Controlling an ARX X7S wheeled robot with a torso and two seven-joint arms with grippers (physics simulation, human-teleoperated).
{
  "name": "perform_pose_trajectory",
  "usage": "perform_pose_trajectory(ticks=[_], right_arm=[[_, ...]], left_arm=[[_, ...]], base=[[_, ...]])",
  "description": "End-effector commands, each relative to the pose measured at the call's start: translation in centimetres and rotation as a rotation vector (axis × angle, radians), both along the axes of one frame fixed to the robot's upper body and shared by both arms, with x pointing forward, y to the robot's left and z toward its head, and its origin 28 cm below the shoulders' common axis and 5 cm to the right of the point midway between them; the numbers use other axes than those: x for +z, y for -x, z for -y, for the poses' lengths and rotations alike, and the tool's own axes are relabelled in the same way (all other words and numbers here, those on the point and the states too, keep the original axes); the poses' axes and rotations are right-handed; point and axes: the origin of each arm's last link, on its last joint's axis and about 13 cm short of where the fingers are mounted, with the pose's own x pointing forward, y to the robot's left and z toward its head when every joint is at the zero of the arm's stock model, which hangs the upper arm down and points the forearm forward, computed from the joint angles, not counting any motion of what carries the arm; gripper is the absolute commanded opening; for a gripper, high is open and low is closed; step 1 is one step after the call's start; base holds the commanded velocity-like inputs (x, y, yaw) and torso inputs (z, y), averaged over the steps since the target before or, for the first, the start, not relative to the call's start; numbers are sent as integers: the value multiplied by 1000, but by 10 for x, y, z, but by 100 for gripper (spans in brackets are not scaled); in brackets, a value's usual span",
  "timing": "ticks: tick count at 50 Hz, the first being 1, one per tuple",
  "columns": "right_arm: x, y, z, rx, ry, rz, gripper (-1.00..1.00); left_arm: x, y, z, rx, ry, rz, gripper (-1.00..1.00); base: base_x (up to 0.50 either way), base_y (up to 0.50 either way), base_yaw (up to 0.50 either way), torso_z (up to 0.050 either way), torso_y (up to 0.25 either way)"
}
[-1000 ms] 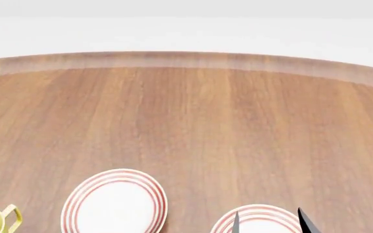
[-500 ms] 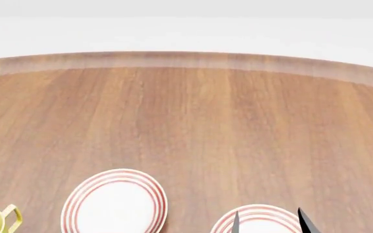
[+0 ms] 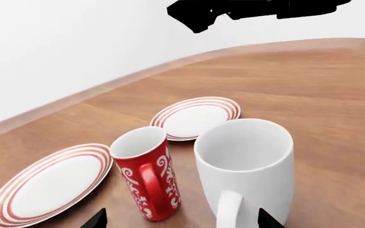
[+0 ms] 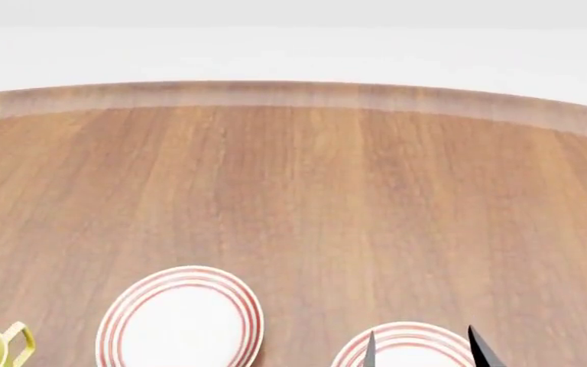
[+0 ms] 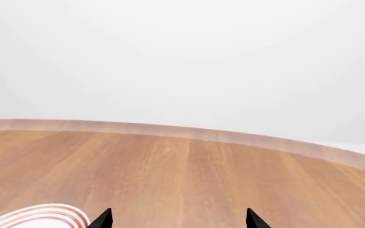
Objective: Put the white mug on the left plate.
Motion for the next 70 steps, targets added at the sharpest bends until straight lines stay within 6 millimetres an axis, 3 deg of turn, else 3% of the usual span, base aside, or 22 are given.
perform_pose_trajectory(ticks=[1,18,36,43,49,60,62,70], right_arm=[[3,1,1,1,-6,5,100],[4,2,1,-4,-5,9,100],[6,1,1,-3,-2,13,100],[7,1,1,-2,-2,16,100],[8,1,0,-1,1,17,100],[10,1,-1,-1,4,17,100],[10,1,-2,0,6,17,100],[11,1,-1,-4,4,18,100]], left_arm=[[-6,-5,6,-44,-16,-9,100],[-17,-16,16,-104,-41,-28,100],[-30,-24,12,-106,-111,-62,100],[-25,-28,11,-116,-129,-56,100],[-34,-29,13,-132,-169,-74,100],[-35,-36,16,-160,-190,-73,100],[-21,-37,16,-161,-184,-72,100],[-19,-44,18,-166,-187,-67,100]], base=[[0,0,0,0,0],[0,0,0,0,0],[0,0,0,0,0],[0,0,0,0,0],[0,0,0,0,0],[0,0,0,0,0],[0,0,0,0,0],[0,0,0,0,0]])
